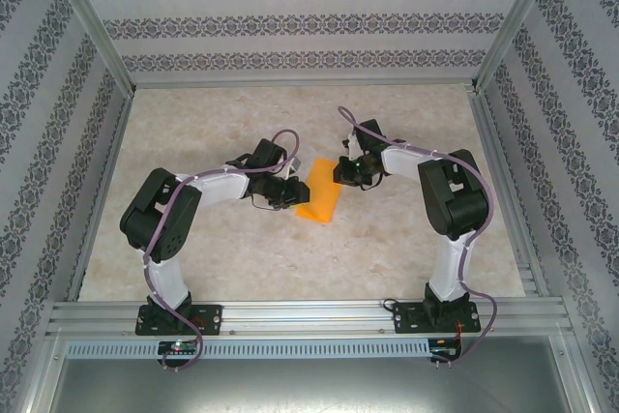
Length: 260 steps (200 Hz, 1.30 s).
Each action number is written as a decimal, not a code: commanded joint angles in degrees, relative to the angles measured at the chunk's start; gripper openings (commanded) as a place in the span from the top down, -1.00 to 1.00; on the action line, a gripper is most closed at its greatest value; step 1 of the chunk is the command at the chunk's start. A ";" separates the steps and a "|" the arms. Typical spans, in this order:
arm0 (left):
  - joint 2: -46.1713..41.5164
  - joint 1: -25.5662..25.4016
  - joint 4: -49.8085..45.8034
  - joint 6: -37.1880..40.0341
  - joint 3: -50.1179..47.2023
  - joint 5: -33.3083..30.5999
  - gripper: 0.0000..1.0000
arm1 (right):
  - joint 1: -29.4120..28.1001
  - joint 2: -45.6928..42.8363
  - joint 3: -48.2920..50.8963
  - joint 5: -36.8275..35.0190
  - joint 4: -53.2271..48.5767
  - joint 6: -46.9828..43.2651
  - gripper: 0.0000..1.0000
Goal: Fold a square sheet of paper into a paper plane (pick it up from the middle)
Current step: Fold the triangle a second time at the center of the table.
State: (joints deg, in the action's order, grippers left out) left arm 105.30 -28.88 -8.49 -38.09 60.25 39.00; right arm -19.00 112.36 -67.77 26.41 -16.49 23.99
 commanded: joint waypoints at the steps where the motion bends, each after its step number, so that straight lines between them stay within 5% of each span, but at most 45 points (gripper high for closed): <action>1: 0.20 -0.64 -2.26 0.86 1.08 0.13 0.46 | -0.41 1.18 -1.83 -1.44 -2.35 -2.08 0.86; 94: -2.19 -0.56 -5.40 2.43 1.18 -2.24 0.42 | -0.89 2.17 -2.85 -1.94 -4.05 -3.29 0.91; 260: -4.85 -0.83 -10.38 4.16 1.82 -4.03 0.73 | -1.02 2.52 -3.16 -1.57 -3.99 -3.66 0.93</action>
State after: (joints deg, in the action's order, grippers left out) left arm 101.62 -28.88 -16.40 -35.14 60.47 35.53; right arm -19.38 113.43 -69.78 25.69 -19.31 21.43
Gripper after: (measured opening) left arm 0.152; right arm 0.042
